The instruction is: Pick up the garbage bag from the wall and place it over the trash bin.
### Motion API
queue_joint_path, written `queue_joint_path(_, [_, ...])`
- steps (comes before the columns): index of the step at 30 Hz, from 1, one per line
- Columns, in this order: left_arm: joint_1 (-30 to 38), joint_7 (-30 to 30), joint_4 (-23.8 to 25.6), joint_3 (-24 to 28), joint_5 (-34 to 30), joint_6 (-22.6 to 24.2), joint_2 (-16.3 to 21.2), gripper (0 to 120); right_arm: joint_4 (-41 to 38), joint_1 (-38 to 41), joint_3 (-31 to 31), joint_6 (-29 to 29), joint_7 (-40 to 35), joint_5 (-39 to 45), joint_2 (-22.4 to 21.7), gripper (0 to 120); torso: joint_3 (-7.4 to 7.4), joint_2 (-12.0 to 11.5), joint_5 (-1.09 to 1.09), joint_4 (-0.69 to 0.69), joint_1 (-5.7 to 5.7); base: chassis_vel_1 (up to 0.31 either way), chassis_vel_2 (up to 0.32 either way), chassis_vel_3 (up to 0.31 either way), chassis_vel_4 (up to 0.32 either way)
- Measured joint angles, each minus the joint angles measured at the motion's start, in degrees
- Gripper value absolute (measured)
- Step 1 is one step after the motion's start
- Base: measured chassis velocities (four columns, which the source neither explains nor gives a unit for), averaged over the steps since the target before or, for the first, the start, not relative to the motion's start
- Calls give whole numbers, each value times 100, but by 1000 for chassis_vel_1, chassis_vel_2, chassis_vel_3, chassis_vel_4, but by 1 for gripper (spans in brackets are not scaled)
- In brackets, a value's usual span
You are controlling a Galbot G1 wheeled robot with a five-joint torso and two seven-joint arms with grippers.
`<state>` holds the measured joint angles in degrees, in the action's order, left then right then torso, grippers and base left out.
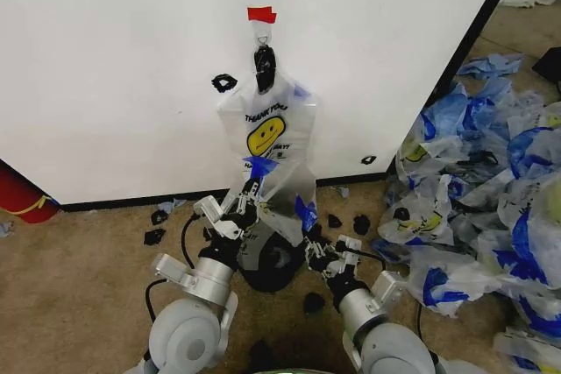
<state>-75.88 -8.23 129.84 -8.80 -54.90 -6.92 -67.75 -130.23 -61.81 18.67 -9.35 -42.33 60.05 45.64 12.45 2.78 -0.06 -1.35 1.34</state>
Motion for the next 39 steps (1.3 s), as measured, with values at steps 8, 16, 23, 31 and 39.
queue_joint_path(8, [-32, 2, 13, -12, 24, -2, -22, 0, 109, -18, 7, -7, 20, -96, 16, 0, 0, 0, 0, 0, 0, 0, 0, 0, 0])
queue_joint_path(16, [-23, 9, 11, -72, 29, -16, -9, 0, -9, -146, -138, -54, 50, -225, -67, 0, 0, 0, 0, 1, 0, 0, 0, 0, 0])
queue_joint_path(23, [3, -41, 60, -85, -32, -9, 32, 0, -634, -771, -890, -110, 243, -224, -454, 0, 0, 0, 0, -1, 0, 0, 0, 0, 0])
queue_joint_path(31, [-31, -109, 164, -85, -36, -3, 18, 0, -1080, -993, -1555, -116, 117, -117, -716, 0, 0, 0, 0, 0, 0, 0, 0, 0, 0])
queue_joint_path(39, [-100, -111, 125, -37, -7, -9, -117, 0, -1116, -1065, -1702, -144, 112, -152, -762, 0, 0, 0, 1, 1, 0, 0, 0, 0, 0])
